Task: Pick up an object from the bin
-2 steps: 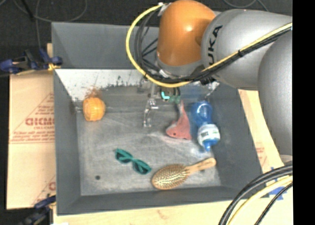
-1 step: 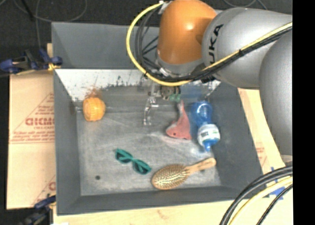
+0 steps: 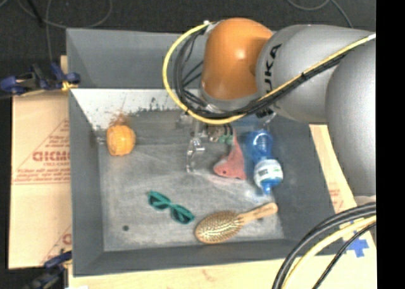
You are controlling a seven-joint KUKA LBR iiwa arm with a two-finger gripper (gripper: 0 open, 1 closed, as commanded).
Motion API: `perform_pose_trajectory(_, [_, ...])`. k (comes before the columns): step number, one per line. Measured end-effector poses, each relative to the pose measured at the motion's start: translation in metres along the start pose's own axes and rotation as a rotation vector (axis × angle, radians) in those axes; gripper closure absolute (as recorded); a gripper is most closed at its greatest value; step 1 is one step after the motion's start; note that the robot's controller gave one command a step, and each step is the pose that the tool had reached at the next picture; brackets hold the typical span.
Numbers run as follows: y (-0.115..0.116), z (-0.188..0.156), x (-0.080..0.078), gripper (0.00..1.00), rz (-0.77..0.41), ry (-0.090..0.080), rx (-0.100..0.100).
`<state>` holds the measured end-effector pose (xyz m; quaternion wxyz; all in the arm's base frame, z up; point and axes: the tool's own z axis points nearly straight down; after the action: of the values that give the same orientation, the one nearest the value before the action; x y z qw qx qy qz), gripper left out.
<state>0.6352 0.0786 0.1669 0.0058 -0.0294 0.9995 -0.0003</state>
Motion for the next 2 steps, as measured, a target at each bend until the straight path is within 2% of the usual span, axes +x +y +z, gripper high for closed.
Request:
perform_pose_trajectory(1, [-0.003, 0.043, 0.044, 0.00, -0.206, 0.007, -0.001])
perform_pose_trajectory(2, [0.003, 0.068, 0.049, 0.00, -0.231, 0.009, -0.004])
